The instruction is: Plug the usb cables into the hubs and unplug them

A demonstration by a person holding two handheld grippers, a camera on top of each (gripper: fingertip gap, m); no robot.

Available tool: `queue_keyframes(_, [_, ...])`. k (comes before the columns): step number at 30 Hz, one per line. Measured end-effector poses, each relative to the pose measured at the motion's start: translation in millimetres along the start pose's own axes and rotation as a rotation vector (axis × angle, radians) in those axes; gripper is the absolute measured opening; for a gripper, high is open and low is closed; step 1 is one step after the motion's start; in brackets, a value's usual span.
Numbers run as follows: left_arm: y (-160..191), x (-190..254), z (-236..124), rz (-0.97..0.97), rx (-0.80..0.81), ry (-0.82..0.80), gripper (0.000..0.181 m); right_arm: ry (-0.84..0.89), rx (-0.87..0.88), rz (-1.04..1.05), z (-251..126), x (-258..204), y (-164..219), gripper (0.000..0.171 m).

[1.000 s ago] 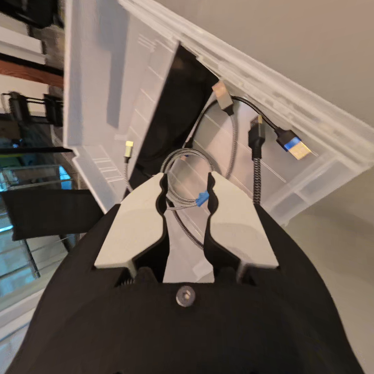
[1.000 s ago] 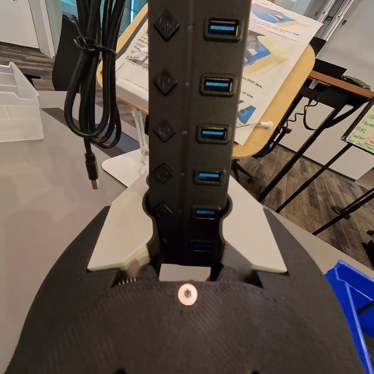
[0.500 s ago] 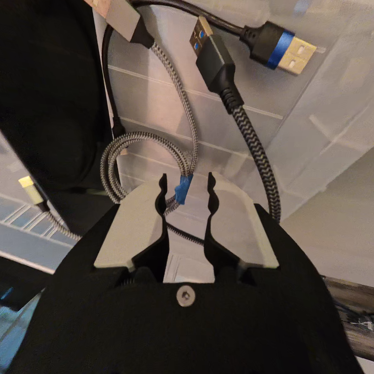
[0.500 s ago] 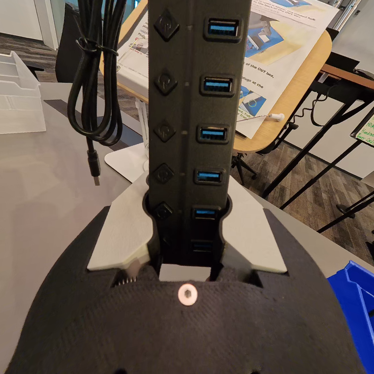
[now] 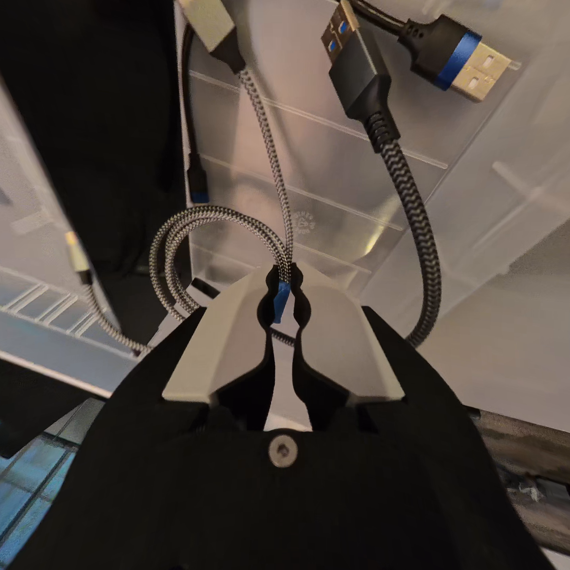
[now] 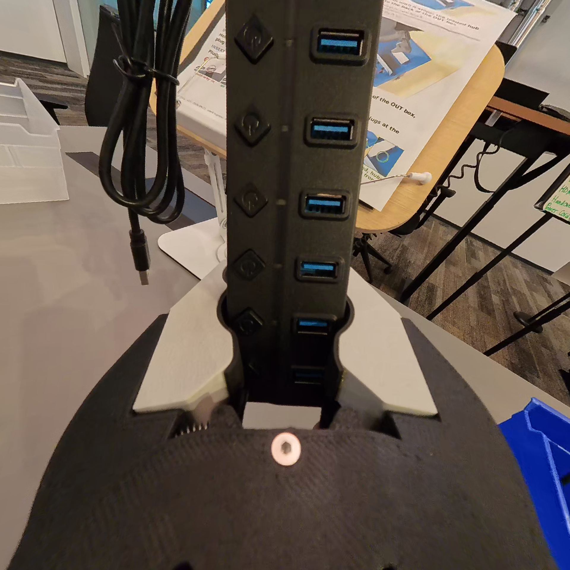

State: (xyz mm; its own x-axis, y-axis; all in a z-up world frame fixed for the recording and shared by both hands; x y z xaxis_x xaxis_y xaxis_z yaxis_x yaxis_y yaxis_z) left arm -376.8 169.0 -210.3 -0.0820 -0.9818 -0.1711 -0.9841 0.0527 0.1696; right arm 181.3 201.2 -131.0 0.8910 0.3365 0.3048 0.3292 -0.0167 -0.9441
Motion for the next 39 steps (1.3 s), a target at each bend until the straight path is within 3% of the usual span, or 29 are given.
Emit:
queue_keyframes(11, [20.0,-1.5,-66.5,-0.083,0.098,-0.183,0.007,-0.003,0.012,0.000,-2.2,-1.1,-3.8,0.062])
queue_keyframes(22, [22.9,3.6,-156.5,-0.100,0.065,-0.382,0.007,-0.004,0.021,0.004,-3.6,-0.6,-6.2,0.062])
queue_keyframes(25, [-3.3,6.5,-178.1,-0.061,0.099,-0.416,0.007,-0.003,0.028,0.005,-4.7,0.0,-8.4,0.062])
queue_keyframes(29, [-68.0,10.7,-193.5,0.050,0.185,-0.443,0.007,-0.002,0.033,0.007,-5.8,1.0,-9.9,0.062])
queue_keyframes(34, [-155.5,8.0,-186.8,0.203,0.224,-0.482,0.007,0.010,0.040,-0.002,-7.2,2.8,-10.4,0.062])
queue_keyframes(39, [-225.6,2.3,-171.7,0.223,0.216,-0.621,0.007,0.022,0.051,-0.005,-8.6,7.4,-12.1,0.062])
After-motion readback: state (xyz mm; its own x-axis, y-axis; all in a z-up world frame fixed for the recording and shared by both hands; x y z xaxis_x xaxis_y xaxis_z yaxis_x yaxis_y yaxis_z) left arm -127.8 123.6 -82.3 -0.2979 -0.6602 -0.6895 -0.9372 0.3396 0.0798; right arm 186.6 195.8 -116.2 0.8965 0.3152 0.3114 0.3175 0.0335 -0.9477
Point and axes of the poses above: each gripper's, where its closed fingertips meet, z out along the fingers, y out of its underside, x = y × z across the jaws, the point moved 7 cm from there along -z, back along the fingers, and after that the axes turned 5 degrees about y, right-handed, at the moved point
